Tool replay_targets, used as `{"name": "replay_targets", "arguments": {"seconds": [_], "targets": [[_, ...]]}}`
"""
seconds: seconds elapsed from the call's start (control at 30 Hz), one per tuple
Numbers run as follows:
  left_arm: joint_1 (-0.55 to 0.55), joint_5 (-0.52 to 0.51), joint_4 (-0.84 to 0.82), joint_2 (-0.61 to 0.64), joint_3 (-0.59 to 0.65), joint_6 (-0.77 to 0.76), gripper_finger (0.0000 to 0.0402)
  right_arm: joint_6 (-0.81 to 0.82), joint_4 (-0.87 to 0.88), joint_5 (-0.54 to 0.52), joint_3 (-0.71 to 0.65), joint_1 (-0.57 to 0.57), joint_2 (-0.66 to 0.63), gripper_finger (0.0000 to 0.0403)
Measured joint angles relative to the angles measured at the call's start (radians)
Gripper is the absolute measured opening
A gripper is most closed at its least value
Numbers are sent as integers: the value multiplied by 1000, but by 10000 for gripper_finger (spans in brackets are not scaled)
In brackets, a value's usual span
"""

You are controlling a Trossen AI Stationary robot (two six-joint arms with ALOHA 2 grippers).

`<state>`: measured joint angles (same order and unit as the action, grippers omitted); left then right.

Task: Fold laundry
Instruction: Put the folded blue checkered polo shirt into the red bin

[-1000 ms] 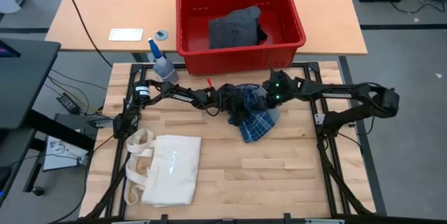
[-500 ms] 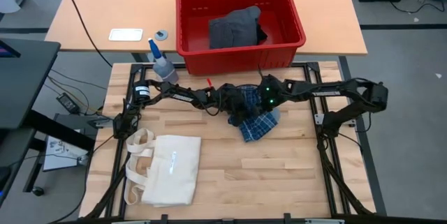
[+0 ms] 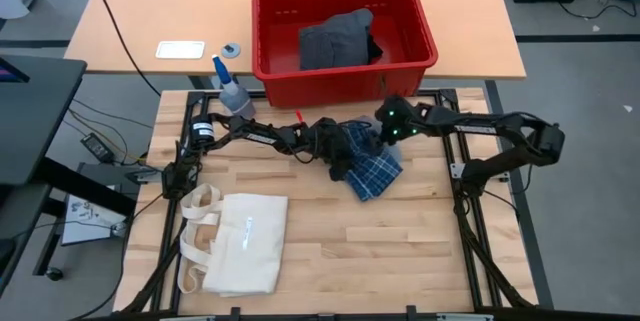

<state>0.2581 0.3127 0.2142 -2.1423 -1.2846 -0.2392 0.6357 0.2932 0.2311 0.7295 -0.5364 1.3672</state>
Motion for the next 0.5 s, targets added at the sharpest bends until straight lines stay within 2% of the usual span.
{"name": "replay_targets", "arguments": {"seconds": [0.1,0.27,0.43,0.5], "targets": [[0,1,-10,1,0,1,210,-26,32,1,5,-12,-25,310],[5,13,-7,0,1,26,210,-72,71,62,5,-12,25,307],[14,15,-10,0,2,26,210,-22,-30,201,5,36,100,307],[16,15,-12,0,2,26,210,39,-82,287,4,61,116,307]]}}
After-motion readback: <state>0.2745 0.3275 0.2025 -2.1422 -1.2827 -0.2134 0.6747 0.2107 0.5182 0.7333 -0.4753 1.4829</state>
